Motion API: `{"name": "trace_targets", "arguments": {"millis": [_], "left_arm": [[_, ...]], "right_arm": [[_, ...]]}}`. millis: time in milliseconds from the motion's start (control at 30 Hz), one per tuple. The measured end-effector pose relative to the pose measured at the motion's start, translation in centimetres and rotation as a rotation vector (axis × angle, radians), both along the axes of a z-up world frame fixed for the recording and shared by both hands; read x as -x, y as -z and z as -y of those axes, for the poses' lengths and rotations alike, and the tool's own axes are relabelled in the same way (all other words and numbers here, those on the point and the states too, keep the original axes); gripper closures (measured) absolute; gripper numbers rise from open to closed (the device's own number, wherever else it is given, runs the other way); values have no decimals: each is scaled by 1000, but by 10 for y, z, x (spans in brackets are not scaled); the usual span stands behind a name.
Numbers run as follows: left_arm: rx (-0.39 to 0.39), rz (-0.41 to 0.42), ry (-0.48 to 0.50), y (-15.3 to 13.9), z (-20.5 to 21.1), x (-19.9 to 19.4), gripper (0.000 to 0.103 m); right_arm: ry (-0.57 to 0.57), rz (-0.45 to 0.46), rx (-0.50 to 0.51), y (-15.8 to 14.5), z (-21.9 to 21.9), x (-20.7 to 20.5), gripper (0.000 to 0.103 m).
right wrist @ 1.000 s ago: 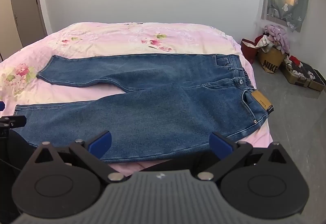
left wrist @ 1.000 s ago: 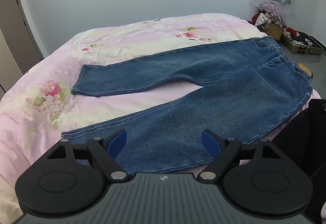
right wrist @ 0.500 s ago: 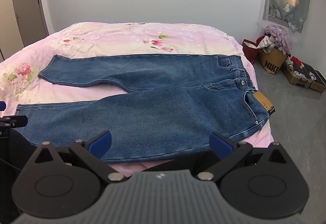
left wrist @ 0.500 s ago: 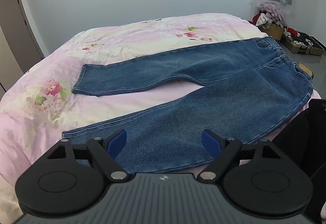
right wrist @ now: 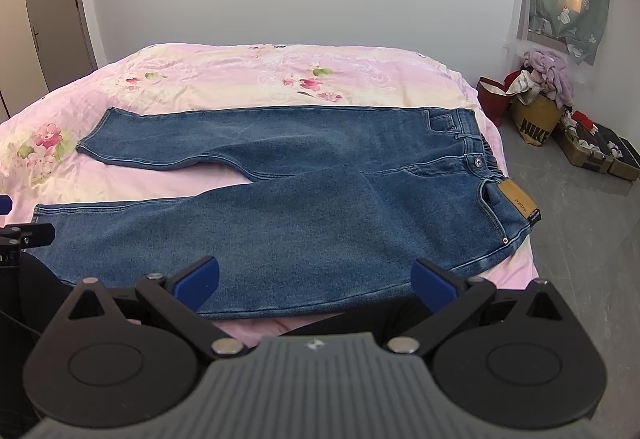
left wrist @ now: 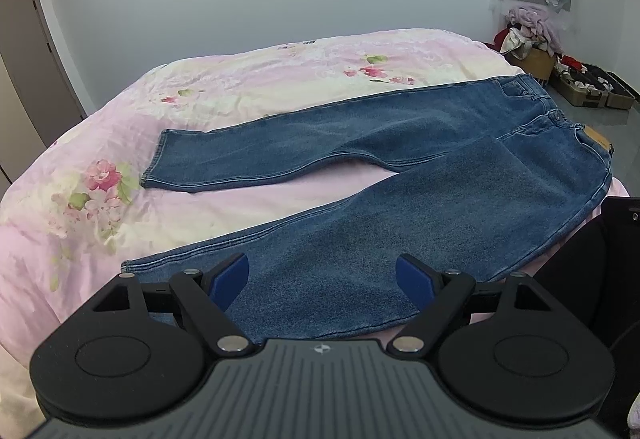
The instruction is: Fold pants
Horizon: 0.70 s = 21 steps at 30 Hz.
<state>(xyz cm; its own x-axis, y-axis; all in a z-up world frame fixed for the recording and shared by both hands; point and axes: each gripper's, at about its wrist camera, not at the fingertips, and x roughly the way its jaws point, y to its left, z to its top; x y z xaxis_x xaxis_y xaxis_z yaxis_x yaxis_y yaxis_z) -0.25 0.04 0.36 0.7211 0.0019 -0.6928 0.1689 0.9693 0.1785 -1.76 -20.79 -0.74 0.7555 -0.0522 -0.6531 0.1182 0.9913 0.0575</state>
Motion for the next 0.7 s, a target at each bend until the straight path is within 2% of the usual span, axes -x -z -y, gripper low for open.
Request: {"name": "trace_targets", "arguments": {"millis": [700], "left_arm": [[0, 9, 7, -2, 2, 3, 5]], "right_arm": [[-4, 4, 7, -3, -2, 0, 5]]}}
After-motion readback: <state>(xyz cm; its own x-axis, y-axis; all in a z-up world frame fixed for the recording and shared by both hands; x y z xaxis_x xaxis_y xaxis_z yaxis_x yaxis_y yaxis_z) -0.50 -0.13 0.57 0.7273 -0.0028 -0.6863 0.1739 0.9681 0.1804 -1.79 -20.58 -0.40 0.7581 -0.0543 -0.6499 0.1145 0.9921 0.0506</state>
